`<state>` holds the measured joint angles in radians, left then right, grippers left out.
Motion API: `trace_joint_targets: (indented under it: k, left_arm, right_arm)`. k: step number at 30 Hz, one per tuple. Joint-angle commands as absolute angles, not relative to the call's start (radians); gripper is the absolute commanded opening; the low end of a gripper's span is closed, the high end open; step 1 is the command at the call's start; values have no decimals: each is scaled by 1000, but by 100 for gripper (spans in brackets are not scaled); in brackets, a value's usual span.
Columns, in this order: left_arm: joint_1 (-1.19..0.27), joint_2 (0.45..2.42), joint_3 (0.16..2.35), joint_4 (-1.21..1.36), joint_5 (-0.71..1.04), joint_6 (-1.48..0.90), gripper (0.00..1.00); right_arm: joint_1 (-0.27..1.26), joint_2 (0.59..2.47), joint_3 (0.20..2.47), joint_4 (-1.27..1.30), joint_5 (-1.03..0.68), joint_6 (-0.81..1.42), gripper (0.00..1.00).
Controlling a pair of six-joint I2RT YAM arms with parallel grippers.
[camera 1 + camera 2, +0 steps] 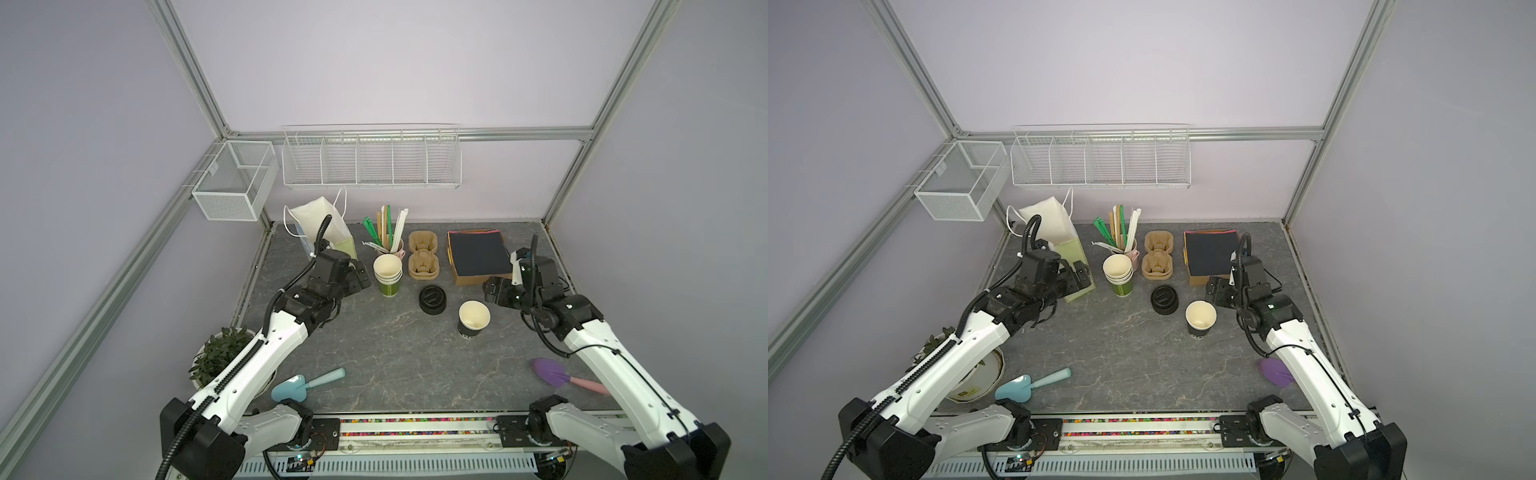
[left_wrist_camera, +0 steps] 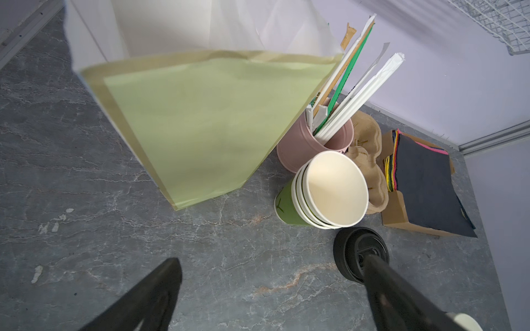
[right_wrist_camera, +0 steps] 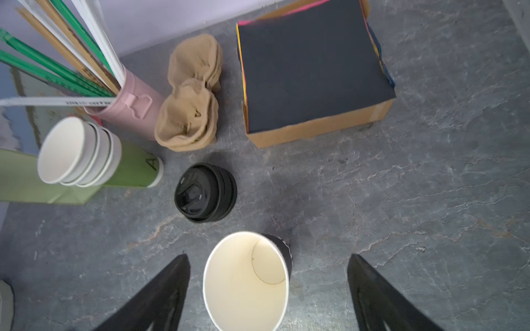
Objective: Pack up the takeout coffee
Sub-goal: 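Release the cup and move the right gripper over the black lid, then lower the right gripper and close it on the black lid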
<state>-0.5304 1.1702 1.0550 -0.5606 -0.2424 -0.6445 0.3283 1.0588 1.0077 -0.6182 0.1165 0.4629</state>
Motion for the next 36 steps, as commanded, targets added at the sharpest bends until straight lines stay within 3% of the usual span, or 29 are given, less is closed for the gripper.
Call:
trace_joint_targets:
  k: [1, 4, 15, 25, 36]
  left_arm:
    - [-531, 1171, 1026, -533, -258, -662, 99]
    - [-531, 1175, 1016, -526, -261, -664, 99]
    - [-531, 1151, 997, -533, -283, -650, 99]
    - [-531, 1147, 993, -544, -303, -650, 99]
    - [-531, 1150, 997, -552, -312, -647, 99]
  right_arm:
    - [325, 1082, 1080, -658, 43, 486, 88]
    - [354, 1129, 1137, -653, -30, 437, 88]
    - [637, 1424, 1312, -768, 288, 309, 93]
    - [765, 1663, 1389, -759, 382, 273, 100]
    - [767, 1840, 1439, -732, 420, 251, 88]
